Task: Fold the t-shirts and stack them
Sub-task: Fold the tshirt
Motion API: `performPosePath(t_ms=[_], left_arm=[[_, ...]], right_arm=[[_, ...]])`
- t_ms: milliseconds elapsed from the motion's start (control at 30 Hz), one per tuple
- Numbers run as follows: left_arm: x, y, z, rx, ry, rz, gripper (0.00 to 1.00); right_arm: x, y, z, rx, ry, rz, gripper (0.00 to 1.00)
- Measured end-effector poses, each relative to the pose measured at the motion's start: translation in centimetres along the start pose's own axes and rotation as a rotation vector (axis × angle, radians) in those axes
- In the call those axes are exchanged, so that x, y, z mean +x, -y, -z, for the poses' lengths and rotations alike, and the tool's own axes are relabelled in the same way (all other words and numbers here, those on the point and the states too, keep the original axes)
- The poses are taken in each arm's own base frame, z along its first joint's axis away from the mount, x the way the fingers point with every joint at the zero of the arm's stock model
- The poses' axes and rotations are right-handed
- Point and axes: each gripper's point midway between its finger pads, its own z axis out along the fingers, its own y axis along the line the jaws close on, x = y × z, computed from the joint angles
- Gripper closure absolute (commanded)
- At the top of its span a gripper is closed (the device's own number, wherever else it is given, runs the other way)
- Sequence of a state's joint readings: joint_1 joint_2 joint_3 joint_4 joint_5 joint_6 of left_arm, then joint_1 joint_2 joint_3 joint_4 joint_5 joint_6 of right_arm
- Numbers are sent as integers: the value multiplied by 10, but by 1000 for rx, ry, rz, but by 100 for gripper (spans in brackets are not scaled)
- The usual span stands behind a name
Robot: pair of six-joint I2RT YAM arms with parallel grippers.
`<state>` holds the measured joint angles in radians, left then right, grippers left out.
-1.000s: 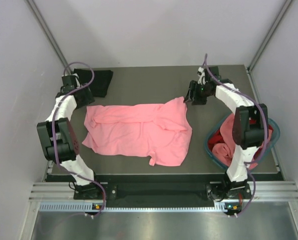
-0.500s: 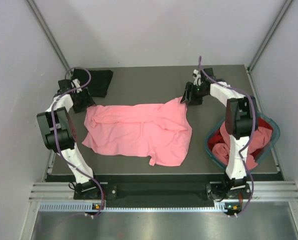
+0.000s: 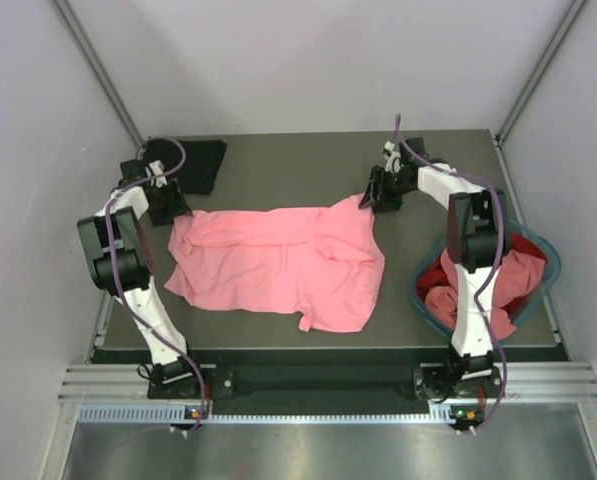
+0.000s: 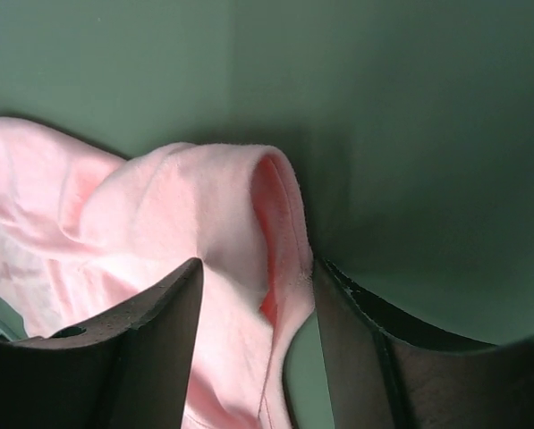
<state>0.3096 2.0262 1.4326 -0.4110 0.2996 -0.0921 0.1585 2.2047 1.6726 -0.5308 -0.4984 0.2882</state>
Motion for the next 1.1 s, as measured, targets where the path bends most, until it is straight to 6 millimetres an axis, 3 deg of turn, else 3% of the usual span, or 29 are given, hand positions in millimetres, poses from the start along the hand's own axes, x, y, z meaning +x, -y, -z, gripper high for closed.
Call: performPosePath(t_ms=[133,233,300,400,567,667,833,1000,1100], left_arm=[[0,3,-2,17,-3,4,57],[1,3,-5,25,-5,15,67],[0,4,-5,26,0,24,84],[-3,4,-6,24,12,33,100],[-5,-4,-3,-32,49,50,100],[-6,-10,10,-92,74,60,100],[-26,-10,32,-137,154,60,100],[-35,-7,33,-141,177,70,100],[-45,-9,27,-146,188,72,73]], right_arm=[[-5,-1,-4,-10,6,2,58],[-8,1,-9,-10,8,-5,76],[-8,3,-12,-7,7,-15,92],[-10,8,-13,16,13,-33,100],[-19,20,-5,95,57,-43,100],[-36,28,15,172,128,-38,100],[-64,32,49,227,242,-28,100],[-91,24,51,211,291,-11,100],[-112,21,41,184,317,0,99]])
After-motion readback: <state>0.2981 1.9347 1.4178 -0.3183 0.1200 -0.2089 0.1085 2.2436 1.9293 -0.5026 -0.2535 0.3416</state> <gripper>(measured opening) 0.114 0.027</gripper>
